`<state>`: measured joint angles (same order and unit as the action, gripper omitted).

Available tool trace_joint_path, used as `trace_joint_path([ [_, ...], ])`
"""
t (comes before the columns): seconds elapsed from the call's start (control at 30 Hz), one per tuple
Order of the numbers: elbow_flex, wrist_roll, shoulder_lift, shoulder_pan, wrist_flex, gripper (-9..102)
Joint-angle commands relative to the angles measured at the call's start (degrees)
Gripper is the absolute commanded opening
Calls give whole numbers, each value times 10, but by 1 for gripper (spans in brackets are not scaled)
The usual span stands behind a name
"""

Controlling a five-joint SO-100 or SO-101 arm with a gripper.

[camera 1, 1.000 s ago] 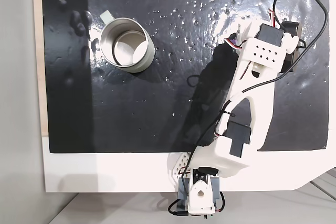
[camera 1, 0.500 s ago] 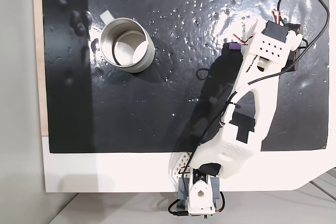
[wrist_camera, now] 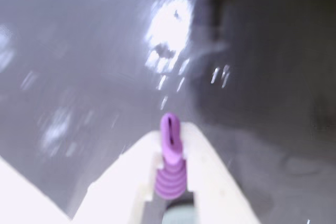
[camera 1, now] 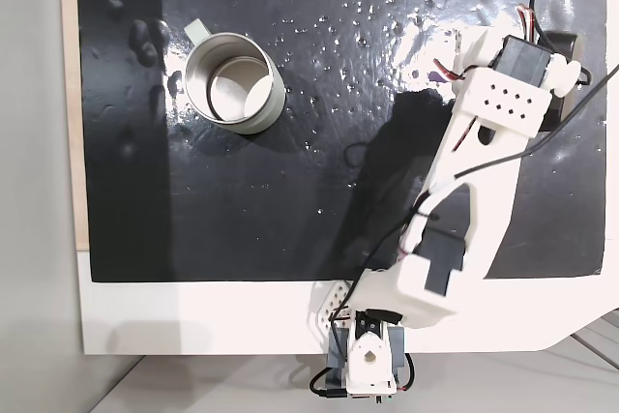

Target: Grasp a pengrip and put it in the cup.

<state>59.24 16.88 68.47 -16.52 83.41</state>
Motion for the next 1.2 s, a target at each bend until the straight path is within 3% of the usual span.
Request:
trace_joint_path([
  [0.0,-54,-9,120,28,35,0],
  [0.47,-149,-62,210,207,128,0],
  [0.73,-158,-95,207,345,133,0],
  [1.17,-210,-101,96,460,124,0],
])
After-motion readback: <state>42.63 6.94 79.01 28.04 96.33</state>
